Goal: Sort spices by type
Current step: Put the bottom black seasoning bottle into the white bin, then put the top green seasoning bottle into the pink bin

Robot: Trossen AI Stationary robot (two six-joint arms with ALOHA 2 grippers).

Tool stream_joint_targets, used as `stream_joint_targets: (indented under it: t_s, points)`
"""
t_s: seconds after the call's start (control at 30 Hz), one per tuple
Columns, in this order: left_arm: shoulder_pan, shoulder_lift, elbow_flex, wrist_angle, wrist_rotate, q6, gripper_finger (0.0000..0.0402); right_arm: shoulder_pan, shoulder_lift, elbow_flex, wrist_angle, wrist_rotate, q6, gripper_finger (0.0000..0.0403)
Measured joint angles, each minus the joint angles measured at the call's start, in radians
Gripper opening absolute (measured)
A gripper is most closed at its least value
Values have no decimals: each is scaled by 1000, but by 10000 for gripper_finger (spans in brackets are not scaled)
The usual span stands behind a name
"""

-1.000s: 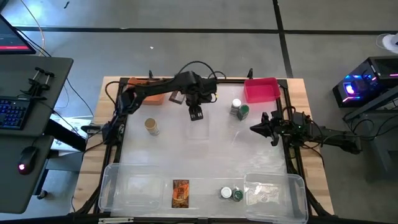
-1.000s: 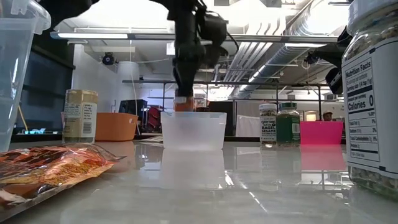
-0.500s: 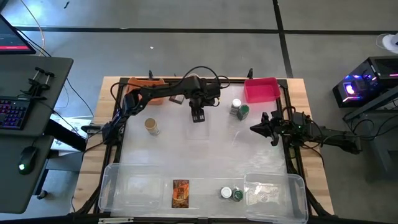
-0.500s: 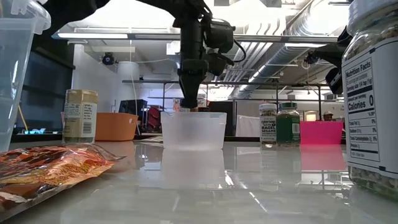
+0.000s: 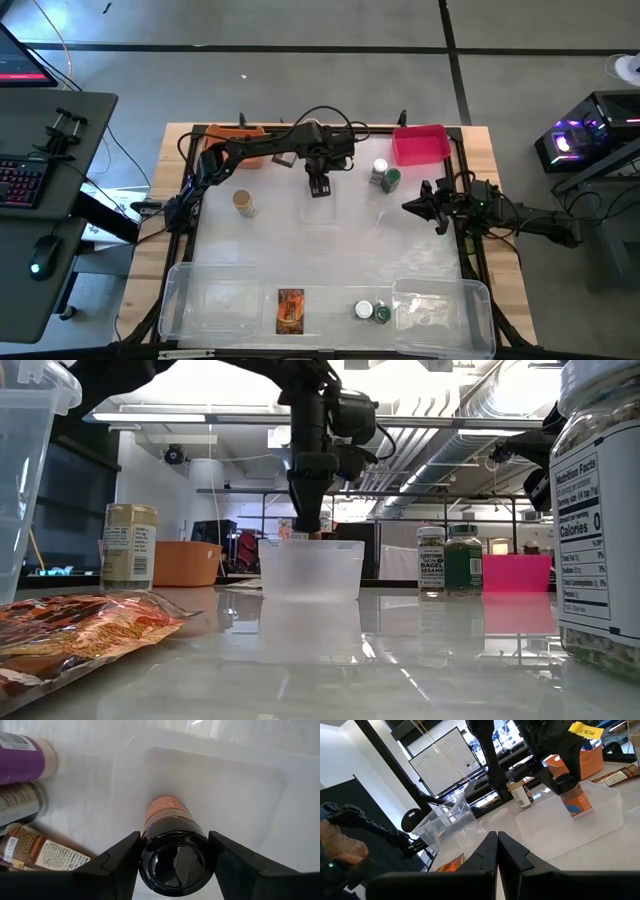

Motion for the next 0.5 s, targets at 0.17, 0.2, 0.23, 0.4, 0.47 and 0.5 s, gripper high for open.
stream_joint_targets:
  t_s: [0.17,0.2,0.23,0.4,0.47,0.5]
  points:
    - [-1,0,0,-9,31,-2,236,0,0,0,0,0,0,1]
    - [-1,0,0,-10,33,-2,243,0,0,0,0,0,0,1]
    - [-1,0,0,-13,33,-1,250,0,0,0,0,0,0,1]
    - [-1,-1,0,-27,33,0,277,0,0,0,0,0,0,1]
    - [-1,-3,2,-27,33,0,281,0,0,0,0,0,0,1]
    - [-1,-3,13,-40,33,0,282,0,0,0,0,0,0,1]
